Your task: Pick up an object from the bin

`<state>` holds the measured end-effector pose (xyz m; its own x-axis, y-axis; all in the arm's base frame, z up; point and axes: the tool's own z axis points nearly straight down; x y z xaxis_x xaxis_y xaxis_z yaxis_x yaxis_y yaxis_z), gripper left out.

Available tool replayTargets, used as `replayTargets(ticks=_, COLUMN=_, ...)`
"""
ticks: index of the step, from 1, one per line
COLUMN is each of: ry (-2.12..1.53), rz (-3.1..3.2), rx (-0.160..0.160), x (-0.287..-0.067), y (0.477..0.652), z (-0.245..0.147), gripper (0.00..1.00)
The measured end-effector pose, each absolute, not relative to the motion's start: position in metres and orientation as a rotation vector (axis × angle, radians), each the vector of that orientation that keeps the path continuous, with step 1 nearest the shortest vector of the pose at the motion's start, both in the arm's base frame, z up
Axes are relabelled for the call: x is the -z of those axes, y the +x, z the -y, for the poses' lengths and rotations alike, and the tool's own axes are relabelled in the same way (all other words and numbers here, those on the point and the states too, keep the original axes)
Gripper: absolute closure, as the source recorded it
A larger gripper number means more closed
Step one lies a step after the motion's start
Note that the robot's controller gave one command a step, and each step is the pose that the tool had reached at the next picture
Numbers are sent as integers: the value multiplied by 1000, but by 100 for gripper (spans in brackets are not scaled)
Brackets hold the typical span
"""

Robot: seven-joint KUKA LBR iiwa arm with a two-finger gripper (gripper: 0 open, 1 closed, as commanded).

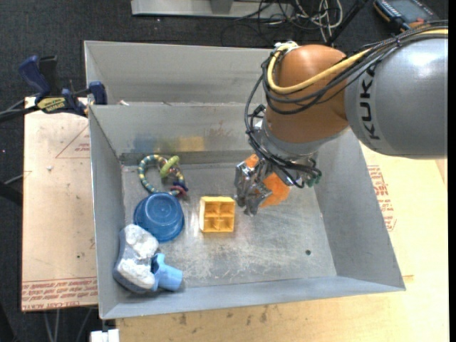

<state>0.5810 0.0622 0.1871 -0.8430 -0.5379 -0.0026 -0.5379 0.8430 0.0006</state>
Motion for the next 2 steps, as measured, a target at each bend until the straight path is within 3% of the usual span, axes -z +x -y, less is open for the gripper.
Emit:
replayTargets(ticks=1, ry=-920, rz=-3005, rx=-3, x=-246, y=578, z=-73, gripper=100)
replayTargets(ticks=2, ry=-847, rz=-3011, rx=1, x=-252, y=588, z=-84, gripper=100)
